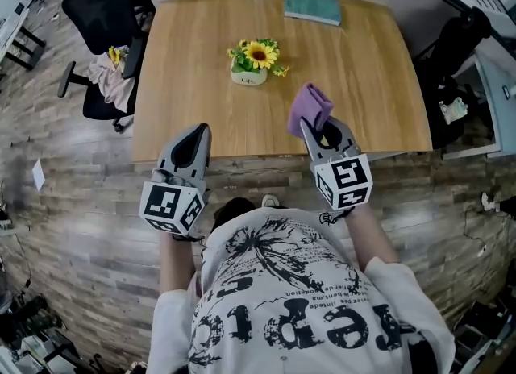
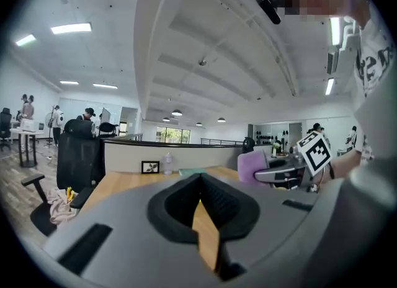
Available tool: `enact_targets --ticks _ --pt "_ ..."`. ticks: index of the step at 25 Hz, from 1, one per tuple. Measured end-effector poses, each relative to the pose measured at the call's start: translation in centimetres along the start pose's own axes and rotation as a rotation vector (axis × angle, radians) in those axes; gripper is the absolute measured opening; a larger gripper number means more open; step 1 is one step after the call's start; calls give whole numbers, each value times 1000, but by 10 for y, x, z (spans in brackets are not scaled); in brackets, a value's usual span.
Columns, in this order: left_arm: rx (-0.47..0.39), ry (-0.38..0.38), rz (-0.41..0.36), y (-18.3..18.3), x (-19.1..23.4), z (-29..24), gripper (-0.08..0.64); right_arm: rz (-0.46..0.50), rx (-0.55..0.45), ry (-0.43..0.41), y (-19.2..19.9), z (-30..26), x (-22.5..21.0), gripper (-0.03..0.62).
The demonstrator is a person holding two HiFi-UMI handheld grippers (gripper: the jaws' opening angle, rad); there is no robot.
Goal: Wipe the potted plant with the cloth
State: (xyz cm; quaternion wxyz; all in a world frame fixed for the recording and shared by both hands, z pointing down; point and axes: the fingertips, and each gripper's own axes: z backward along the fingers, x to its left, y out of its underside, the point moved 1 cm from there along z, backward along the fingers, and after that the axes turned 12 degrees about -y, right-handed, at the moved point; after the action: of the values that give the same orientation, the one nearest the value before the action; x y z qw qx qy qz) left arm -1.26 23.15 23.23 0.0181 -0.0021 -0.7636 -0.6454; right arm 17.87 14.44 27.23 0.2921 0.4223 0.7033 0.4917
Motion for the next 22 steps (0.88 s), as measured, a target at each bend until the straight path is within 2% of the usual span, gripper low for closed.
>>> enact_targets --ticks 6,11,13,17,20,22 --pt "58 4 3 19 25 -62 3 -39 68 35 16 -42 -41 71" --pt "87 95 49 35 38 -118 3 -68 147 77 26 -77 -71 72" --pt "107 127 41 44 46 -145 3 -69 172 80 30 -97 -86 72" --pt "200 192 -5 79 62 -201 3 -80 280 44 56 -145 -117 72" --pt "280 228 13 110 68 -231 3 -100 373 32 86 -165 -135 72" --pt "308 256 -2 127 72 -251 3 -99 410 23 101 -178 -146 72"
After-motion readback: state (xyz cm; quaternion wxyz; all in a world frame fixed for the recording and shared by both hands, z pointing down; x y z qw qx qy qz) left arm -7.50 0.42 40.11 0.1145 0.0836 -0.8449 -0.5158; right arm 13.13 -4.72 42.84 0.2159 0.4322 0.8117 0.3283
